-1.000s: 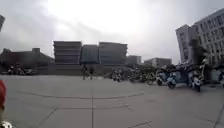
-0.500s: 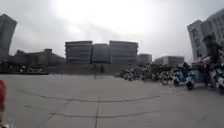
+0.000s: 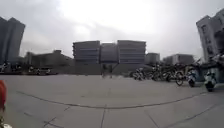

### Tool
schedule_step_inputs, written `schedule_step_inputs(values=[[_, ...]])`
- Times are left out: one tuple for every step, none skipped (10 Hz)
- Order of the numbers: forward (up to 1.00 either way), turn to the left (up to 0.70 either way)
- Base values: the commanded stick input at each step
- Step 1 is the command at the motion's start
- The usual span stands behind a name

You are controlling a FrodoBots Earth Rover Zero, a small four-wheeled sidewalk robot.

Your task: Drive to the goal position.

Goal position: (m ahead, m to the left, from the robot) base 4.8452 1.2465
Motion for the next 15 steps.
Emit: schedule_step_inputs(values=[[1.0, 0.0], [1.0, 0.0], [1.0, 0.0], [1.0, 0.0], [1.0, 0.0], [1.0, 0.0], [1.0, 0.0], [1.0, 0.0], [1.0, 0.0], [1.0, 0.0], [1.0, 0.0], [1.0, 0.2], [1.0, 0.4], [1.0, 0.4], [1.0, 0.4]])
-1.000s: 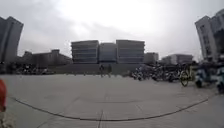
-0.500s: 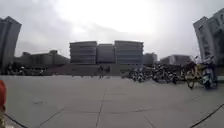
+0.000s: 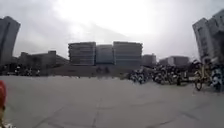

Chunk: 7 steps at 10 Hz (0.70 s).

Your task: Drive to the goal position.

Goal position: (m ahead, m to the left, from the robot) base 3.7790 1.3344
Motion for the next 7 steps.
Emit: schedule_step_inputs(values=[[1.0, 0.4], [1.0, 0.4], [1.0, 0.4], [1.0, 0.4], [1.0, 0.4], [1.0, 0.4], [1.0, 0.4]])
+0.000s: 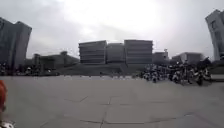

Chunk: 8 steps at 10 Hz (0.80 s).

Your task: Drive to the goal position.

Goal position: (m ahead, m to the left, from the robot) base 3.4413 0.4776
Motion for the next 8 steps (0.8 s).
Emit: schedule_step_inputs(values=[[1.0, 0.4], [1.0, 0.4], [1.0, 0.36], [1.0, 0.13], [1.0, 0.0], [1.0, 0.0], [1.0, 0.0], [1.0, 0.0]])
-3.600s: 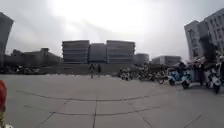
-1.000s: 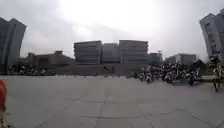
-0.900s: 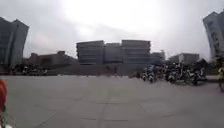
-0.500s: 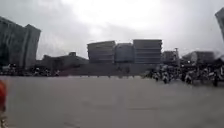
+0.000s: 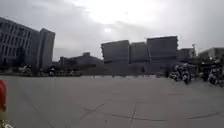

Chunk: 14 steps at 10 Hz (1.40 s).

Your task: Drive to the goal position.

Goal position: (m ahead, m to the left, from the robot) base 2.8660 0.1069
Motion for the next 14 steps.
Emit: schedule_step_inputs(values=[[1.0, 0.0], [1.0, 0.0], [1.0, 0.0], [1.0, 0.0], [1.0, 0.0], [1.0, 0.0], [1.0, 0.0], [1.0, 0.0], [1.0, 0.0], [1.0, 0.0], [1.0, 0.0], [1.0, 0.0], [1.0, 0.0], [1.0, 0.0]])
